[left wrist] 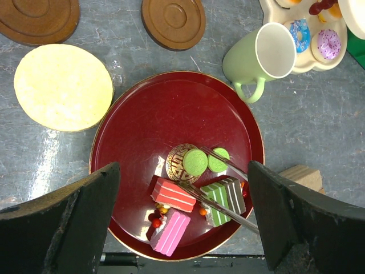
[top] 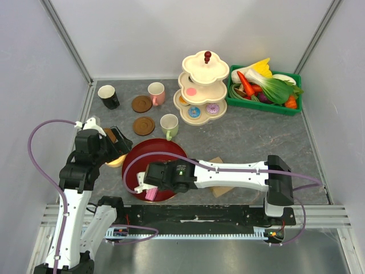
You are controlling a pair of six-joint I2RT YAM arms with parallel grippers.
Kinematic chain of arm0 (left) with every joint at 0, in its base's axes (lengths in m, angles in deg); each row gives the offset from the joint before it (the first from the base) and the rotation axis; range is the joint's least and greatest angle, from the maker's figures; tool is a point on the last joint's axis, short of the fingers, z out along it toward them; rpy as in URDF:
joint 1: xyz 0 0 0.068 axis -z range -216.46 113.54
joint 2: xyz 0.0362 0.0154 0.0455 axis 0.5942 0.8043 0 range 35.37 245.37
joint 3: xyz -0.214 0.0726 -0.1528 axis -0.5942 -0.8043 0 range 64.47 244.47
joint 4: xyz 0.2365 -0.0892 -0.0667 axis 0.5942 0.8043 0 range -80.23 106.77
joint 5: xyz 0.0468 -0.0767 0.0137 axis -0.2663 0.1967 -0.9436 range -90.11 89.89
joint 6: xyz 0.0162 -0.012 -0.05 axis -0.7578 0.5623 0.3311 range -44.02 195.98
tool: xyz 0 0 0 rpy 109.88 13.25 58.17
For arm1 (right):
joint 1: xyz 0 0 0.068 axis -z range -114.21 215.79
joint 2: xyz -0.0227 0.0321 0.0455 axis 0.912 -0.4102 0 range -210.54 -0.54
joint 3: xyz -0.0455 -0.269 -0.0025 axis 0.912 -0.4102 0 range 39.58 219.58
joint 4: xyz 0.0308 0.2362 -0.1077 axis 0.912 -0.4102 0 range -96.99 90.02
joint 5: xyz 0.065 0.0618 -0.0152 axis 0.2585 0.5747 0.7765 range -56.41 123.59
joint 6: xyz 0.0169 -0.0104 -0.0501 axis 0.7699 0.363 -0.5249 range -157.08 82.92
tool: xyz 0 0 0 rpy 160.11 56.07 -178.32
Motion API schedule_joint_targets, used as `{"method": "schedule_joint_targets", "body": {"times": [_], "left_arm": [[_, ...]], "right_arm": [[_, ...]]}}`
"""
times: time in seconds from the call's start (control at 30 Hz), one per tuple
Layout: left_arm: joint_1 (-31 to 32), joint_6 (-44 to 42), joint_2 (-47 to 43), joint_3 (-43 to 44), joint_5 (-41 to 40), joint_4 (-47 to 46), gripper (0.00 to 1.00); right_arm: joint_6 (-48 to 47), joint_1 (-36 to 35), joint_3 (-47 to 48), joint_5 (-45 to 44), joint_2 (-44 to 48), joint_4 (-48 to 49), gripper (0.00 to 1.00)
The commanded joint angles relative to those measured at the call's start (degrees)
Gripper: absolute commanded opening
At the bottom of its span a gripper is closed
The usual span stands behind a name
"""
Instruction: Serve the afternoon tea
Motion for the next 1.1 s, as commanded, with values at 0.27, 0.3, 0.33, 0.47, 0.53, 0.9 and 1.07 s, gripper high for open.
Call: {"method": "schedule_joint_targets", "body": {"times": [0.27,0.3,0.33,0.47,0.53,0.9,1.07], "left_arm": [[-0.1,-2.0,-0.6,0.6,-1.7,-0.7,0.98],[-0.1,-2.0,-0.4,0.6,-1.7,-0.7,0.98],[-0.2,-1.9,-0.3,0.5,-1.6,-0.7,0.98],[-0.1,-2.1,-0.1,0.4,-1.7,-0.7,0.98],[0.0,-2.1,-0.1,0.4,-1.8,-0.7,0.98],[-0.1,-2.0,0.0,0.6,-2.1,-0.7,0.98],[-0.1,-2.0,0.1,0.9,-2.0,-0.7,0.98]], "right_arm": [[-0.7,4.0,4.3,3.6,-1.2,-2.6,0.53],[-0.8,4.1,4.4,4.0,-1.0,-2.8,0.53],[-0.9,4.2,4.4,4.4,-0.8,-3.0,0.53],[-1.0,4.5,3.9,3.8,-1.5,-3.8,0.53],[-1.0,4.6,4.0,2.9,-2.1,-4.1,0.53],[-0.3,5.6,4.6,1.7,-2.9,-4.5,0.5],[0.0,5.7,4.9,0.0,-2.6,-4.4,0.48]]}}
